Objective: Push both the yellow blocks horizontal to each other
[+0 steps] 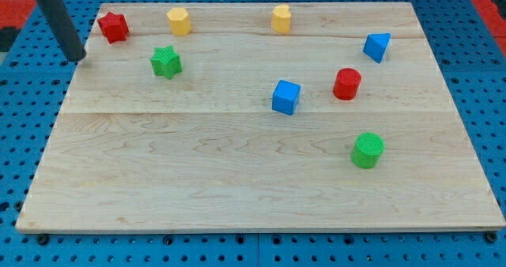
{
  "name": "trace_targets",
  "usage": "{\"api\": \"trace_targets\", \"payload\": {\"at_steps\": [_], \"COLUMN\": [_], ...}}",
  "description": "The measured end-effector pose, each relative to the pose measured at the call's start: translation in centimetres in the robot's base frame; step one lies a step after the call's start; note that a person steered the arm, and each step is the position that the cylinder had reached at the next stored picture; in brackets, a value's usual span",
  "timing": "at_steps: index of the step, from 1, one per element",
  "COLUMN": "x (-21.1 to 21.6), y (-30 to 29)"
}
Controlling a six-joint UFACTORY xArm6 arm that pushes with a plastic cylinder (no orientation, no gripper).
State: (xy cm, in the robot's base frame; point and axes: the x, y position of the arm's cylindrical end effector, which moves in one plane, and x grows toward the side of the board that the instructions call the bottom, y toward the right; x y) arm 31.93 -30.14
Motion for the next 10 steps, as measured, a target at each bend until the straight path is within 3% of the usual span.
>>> {"api": "trace_targets", "payload": {"at_steps": [2, 3, 4, 8, 9, 10], "x": [-5.5, -4.2, -3.8, -12.6, -12.6, -8.5], "y": [6.8, 7.2, 14.4, 15.8, 20.0, 29.8]}}
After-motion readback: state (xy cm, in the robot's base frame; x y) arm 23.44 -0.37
